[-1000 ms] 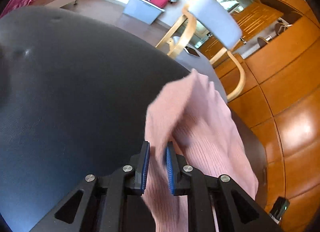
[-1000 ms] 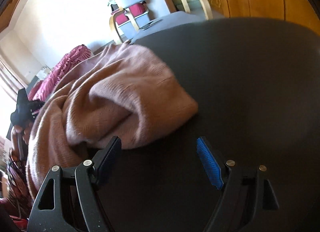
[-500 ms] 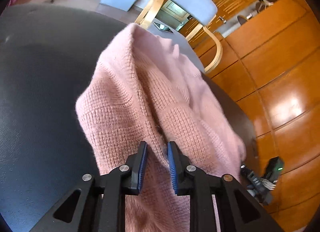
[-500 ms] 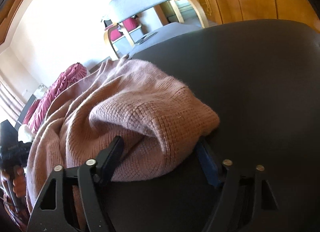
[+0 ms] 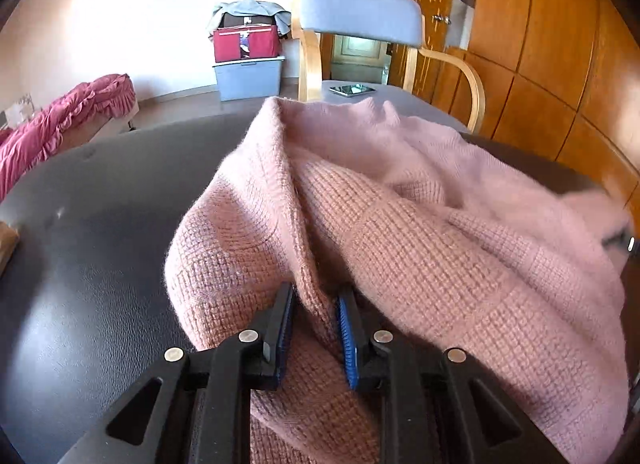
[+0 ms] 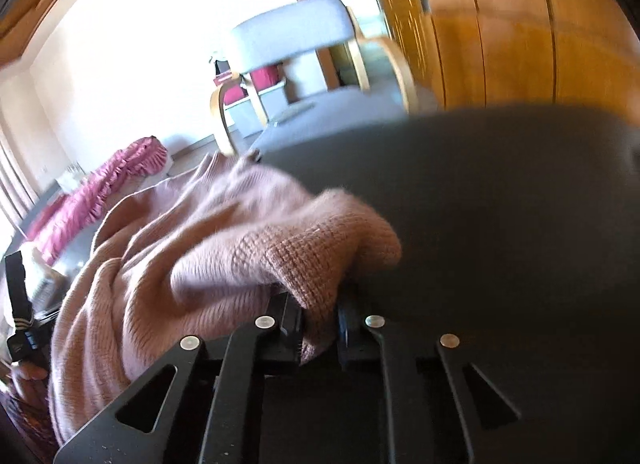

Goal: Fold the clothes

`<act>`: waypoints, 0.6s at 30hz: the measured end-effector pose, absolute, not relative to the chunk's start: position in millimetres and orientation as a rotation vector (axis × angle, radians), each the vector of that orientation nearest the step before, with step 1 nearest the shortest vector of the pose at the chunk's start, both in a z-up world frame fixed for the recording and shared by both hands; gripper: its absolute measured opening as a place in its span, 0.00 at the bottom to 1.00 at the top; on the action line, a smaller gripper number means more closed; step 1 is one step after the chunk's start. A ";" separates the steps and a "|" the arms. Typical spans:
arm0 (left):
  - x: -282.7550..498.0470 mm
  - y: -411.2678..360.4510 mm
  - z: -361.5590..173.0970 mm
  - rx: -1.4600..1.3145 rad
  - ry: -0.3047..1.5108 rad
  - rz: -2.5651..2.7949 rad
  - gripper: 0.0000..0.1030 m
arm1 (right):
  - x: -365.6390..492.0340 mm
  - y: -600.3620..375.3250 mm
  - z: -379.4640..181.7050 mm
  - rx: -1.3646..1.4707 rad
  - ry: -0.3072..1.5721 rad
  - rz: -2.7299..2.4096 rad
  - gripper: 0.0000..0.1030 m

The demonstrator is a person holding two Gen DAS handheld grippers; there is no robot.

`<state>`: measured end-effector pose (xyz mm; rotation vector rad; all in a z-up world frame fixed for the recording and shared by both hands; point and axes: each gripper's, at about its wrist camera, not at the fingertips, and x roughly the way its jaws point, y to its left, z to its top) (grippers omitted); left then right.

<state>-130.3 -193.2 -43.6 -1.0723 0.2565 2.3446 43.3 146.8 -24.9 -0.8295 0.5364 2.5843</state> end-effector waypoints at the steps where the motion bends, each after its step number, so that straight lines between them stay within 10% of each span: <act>1: -132.5 -192.1 -43.8 -1.074 0.270 2.349 0.20 | 41.7 147.3 -16.6 -0.803 0.491 2.582 0.12; 18: -153.5 -180.3 -53.8 -1.081 0.245 2.332 0.20 | -15.4 143.4 58.2 -0.589 0.025 2.478 0.12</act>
